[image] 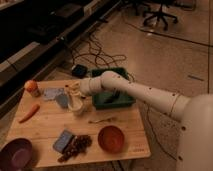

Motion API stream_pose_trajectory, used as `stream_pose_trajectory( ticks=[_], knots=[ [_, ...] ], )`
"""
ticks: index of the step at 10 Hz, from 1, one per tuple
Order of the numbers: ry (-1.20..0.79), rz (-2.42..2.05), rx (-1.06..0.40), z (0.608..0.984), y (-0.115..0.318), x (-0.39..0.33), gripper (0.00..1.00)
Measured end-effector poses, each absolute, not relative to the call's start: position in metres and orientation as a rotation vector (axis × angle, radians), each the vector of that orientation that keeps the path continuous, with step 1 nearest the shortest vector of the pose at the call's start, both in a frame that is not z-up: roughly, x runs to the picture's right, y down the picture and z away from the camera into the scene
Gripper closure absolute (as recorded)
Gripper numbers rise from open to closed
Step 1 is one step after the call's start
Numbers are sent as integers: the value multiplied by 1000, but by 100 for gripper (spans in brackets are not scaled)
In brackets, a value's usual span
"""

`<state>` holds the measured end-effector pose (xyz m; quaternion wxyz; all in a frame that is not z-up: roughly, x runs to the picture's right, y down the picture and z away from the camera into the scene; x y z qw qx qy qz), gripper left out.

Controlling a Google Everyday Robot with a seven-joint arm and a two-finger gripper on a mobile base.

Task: Place banana in paper cup

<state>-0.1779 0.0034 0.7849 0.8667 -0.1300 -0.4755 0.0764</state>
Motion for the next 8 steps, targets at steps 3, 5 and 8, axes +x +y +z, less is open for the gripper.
stream_pose_trajectory(
  ticks=[3,5,8],
  knots=[
    [-991,148,-274,793,4,-185,100],
    [-986,144,-278,798,4,-186,100],
    [-981,128,-320,802,11,-188,74]
  ],
)
